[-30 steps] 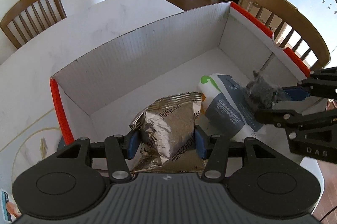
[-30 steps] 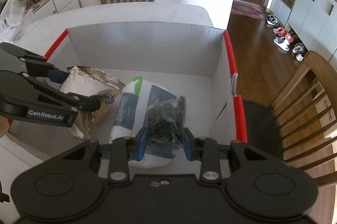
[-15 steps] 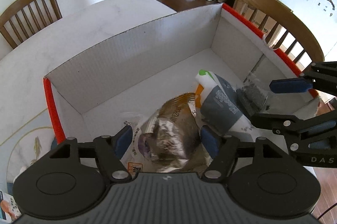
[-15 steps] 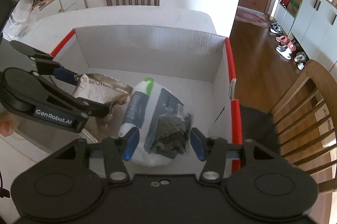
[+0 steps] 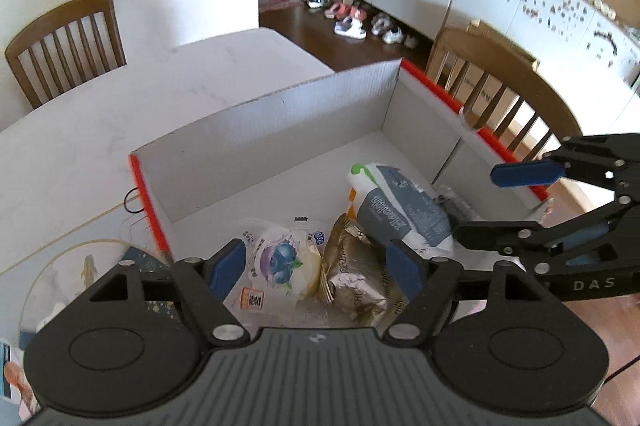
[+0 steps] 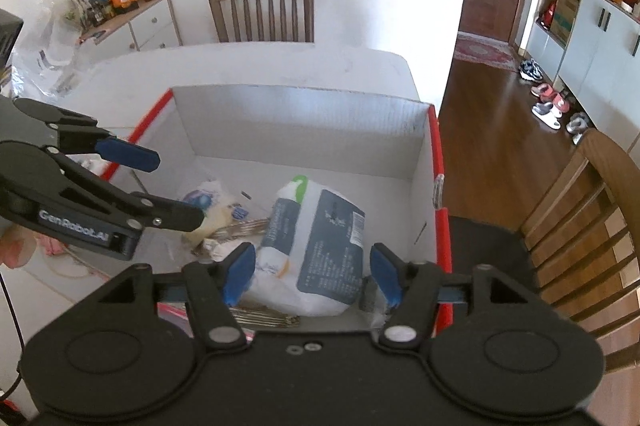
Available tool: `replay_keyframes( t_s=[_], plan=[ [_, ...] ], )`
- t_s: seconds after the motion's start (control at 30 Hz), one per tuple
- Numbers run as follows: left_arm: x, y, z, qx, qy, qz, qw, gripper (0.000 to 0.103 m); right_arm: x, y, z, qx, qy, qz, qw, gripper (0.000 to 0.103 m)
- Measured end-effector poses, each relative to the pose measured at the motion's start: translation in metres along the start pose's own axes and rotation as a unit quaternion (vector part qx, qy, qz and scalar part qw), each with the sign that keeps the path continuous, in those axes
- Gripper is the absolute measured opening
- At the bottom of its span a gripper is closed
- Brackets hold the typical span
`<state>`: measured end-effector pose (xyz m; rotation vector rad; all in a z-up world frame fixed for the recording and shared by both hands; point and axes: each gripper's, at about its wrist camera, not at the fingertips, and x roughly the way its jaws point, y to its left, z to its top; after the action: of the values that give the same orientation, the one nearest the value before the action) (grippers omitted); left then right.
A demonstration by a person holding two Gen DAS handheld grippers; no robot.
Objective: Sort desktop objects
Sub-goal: 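Withdraw both tools from the box toward the remaining table items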
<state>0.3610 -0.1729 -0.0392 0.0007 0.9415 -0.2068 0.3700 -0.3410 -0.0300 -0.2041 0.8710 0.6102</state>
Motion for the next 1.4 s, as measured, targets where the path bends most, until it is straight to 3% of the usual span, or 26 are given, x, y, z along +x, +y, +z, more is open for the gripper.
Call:
replay_keyframes(
  t_s=[0.47, 0.93, 1.07, 1.13, 1.4],
  plan=[
    [-0.075, 0.053, -0.05, -0.082, -0.057, -0.026, 0.9947, 0.077, -0.027, 0.048, 0.006, -0.004, -0.039, 0.037, 0.999, 0.068],
    [-0.116, 0.136, -0.107, -0.092, -0.067, -0.012, 0.9934, 0.087, -0.026, 0.145, -0.001, -0.019, -0.043, 0.055, 0.997, 0.071],
    [-0.125, 0.161, -0.119, -0.091, -0.071, -0.009, 0.9932, 0.091, -0.021, 0.174, -0.003, -0.019, -0.043, 0.063, 0.997, 0.077],
    [-0.128, 0.172, -0.125, -0.091, -0.07, -0.006, 0.9934, 0.103, -0.017, 0.186, -0.005, -0.018, -0.042, 0.065, 0.997, 0.079],
    [-0.13, 0.208, -0.155, -0.077, -0.066, -0.01, 0.9948, 0.103, 0.01, 0.227, -0.013, -0.018, -0.034, 0.064, 0.997, 0.089]
  ],
)
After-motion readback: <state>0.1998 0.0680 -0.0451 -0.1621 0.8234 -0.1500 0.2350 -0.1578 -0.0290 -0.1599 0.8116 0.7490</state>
